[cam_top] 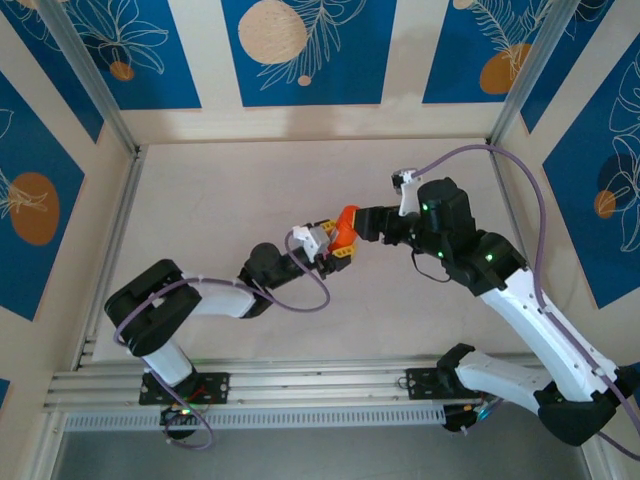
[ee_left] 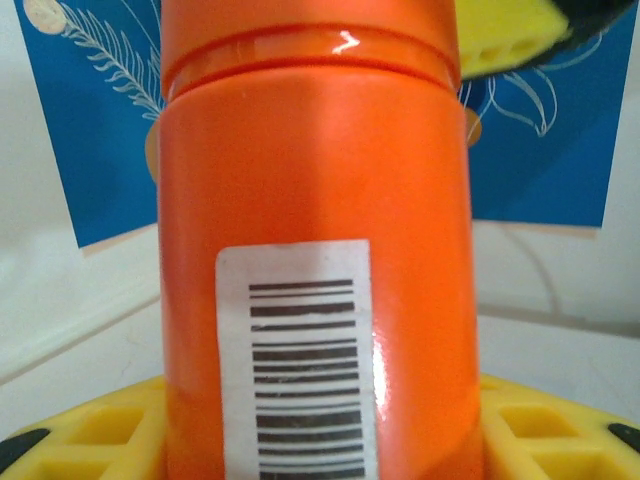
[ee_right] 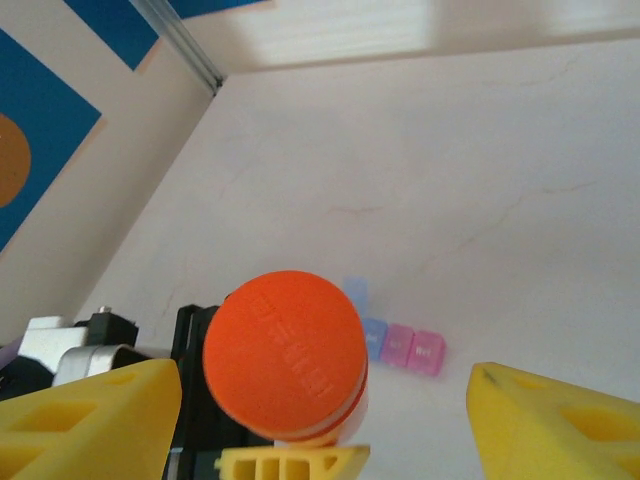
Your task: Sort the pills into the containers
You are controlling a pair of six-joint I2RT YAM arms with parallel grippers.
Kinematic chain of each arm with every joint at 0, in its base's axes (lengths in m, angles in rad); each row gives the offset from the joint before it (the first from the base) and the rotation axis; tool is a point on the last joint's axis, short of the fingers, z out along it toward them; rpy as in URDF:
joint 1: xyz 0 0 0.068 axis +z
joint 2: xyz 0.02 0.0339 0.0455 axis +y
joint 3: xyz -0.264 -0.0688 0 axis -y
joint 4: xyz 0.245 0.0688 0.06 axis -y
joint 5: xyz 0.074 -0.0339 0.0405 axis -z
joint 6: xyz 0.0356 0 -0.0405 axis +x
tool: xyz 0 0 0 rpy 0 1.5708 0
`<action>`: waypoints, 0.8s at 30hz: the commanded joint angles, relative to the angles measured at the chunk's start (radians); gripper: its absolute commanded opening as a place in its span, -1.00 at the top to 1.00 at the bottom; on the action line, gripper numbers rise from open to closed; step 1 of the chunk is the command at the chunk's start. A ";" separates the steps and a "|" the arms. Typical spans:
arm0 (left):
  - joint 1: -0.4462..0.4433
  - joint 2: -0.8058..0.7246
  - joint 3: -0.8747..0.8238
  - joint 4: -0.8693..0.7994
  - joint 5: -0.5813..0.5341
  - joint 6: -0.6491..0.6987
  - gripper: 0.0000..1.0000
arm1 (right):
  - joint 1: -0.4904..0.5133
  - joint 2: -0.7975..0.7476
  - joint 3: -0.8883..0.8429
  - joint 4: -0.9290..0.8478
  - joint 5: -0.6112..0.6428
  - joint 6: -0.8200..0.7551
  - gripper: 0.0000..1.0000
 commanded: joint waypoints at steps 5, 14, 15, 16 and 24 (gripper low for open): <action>-0.009 -0.011 0.024 0.091 -0.056 -0.105 1.00 | 0.058 0.009 -0.058 0.251 0.094 -0.042 -0.50; -0.009 -0.047 0.013 0.044 -0.091 -0.093 1.00 | 0.079 0.085 0.011 0.151 0.142 -0.048 -0.44; -0.009 -0.052 0.016 0.032 -0.092 -0.091 1.00 | 0.078 0.089 0.002 0.156 0.137 -0.047 -0.40; -0.009 -0.055 0.018 0.023 -0.092 -0.091 1.00 | 0.078 0.092 -0.004 0.160 0.135 -0.045 -0.37; -0.009 -0.061 0.028 0.002 -0.080 -0.090 1.00 | 0.078 0.107 -0.002 0.160 0.132 -0.043 -0.26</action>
